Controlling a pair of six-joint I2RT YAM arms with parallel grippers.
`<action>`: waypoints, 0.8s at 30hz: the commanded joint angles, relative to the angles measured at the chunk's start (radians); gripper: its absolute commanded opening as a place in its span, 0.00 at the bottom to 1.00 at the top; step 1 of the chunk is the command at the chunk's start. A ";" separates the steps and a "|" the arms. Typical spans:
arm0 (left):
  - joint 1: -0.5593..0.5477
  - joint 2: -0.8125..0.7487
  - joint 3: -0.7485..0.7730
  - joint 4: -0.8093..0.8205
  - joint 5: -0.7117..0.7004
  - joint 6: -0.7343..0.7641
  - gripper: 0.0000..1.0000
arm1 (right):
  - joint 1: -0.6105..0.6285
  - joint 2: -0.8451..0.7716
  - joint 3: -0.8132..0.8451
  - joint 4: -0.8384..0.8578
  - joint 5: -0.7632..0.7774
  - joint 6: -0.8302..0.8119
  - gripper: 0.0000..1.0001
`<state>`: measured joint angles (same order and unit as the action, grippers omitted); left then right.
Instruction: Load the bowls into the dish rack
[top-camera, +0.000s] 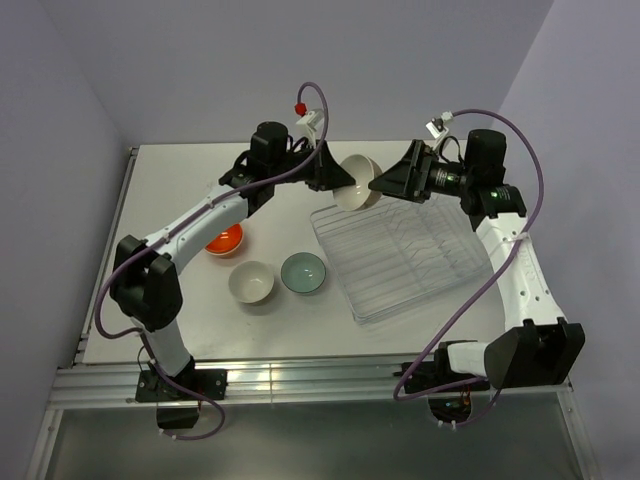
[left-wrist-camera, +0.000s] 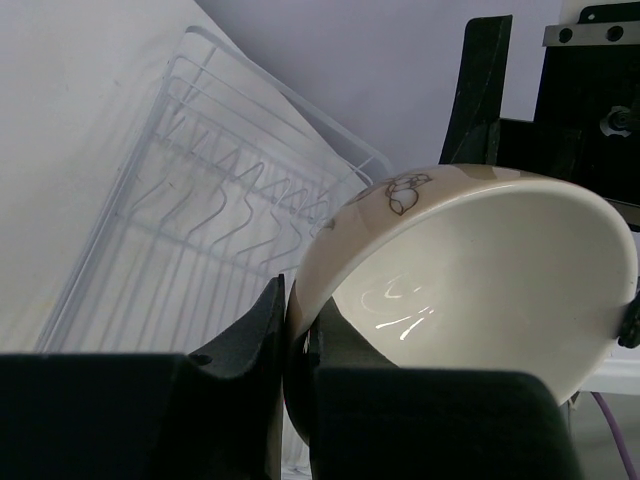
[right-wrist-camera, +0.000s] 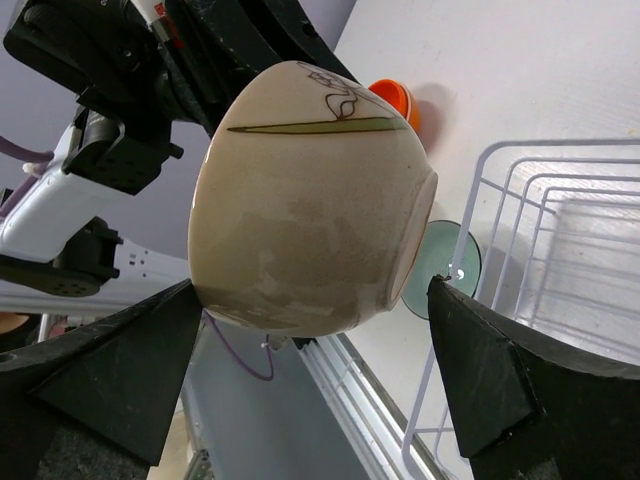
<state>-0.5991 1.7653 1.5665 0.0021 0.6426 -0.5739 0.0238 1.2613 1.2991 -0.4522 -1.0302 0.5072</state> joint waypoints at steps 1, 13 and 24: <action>-0.004 -0.023 0.043 0.150 0.058 -0.073 0.00 | 0.007 0.015 -0.015 0.061 -0.041 0.028 1.00; -0.031 0.014 0.055 0.173 0.052 -0.104 0.00 | 0.033 0.038 -0.058 0.098 -0.048 0.047 0.96; -0.033 0.033 0.043 0.170 0.060 -0.130 0.00 | 0.033 0.039 -0.063 0.109 -0.030 0.022 0.34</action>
<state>-0.6102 1.8133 1.5665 0.0326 0.6388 -0.6331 0.0456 1.2938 1.2373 -0.3828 -1.0470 0.5411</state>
